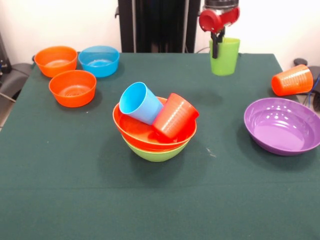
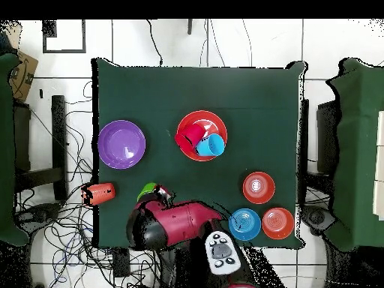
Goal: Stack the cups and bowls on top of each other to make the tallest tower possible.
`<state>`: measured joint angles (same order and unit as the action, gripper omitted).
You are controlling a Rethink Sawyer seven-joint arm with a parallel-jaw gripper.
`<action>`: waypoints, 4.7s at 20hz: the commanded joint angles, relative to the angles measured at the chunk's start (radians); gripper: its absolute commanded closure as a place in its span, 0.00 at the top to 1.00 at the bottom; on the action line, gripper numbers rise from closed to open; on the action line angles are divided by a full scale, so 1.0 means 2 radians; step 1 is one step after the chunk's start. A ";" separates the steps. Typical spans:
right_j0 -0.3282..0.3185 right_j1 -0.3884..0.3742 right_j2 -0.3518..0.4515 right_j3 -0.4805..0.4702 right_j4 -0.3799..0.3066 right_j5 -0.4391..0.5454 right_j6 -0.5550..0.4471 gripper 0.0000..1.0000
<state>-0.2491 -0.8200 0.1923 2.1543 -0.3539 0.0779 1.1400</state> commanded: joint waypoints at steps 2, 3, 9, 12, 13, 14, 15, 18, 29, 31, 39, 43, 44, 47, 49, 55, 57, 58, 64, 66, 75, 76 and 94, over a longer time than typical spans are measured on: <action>-0.061 -0.059 0.104 -0.001 0.020 0.103 0.023 0.00; -0.068 -0.065 0.112 -0.002 0.025 0.114 0.016 0.00; -0.099 -0.098 0.150 -0.007 0.044 0.168 -0.005 0.00; -0.109 -0.105 0.160 -0.018 0.046 0.187 -0.012 0.00; -0.113 -0.107 0.165 -0.022 0.046 0.195 -0.014 0.00; -0.116 -0.111 0.169 -0.028 0.048 0.205 -0.019 0.00; -0.121 -0.113 0.173 -0.031 0.049 0.212 -0.022 0.00; -0.132 -0.116 0.186 -0.038 0.048 0.221 -0.027 0.00; -0.168 -0.100 0.208 -0.109 0.009 0.273 -0.060 0.00; -0.176 -0.097 0.213 -0.120 0.007 0.286 -0.069 0.00; -0.196 -0.079 0.232 -0.154 -0.003 0.333 -0.087 0.00; -0.207 -0.068 0.241 -0.169 -0.006 0.345 -0.097 0.00; -0.209 -0.064 0.242 -0.173 -0.009 0.346 -0.097 0.00; -0.213 -0.056 0.246 -0.182 -0.019 0.347 -0.097 0.00; -0.215 -0.052 0.249 -0.190 -0.023 0.349 -0.096 0.00; -0.229 -0.040 0.260 -0.205 -0.038 0.345 -0.103 0.00; -0.233 -0.036 0.263 -0.210 -0.044 0.340 -0.104 0.00; -0.233 -0.035 0.264 -0.215 -0.048 0.339 -0.104 0.00; -0.235 -0.032 0.264 -0.225 -0.074 0.338 -0.096 0.00; -0.237 -0.032 0.266 -0.225 -0.078 0.338 -0.095 0.00; -0.239 -0.030 0.270 -0.234 -0.095 0.335 -0.087 0.00; -0.240 -0.029 0.271 -0.235 -0.095 0.334 -0.086 0.00; -0.231 -0.003 0.268 -0.260 -0.119 0.301 -0.060 0.00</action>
<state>-0.7357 -0.8857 0.7031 1.6717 -0.5099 0.6663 1.1400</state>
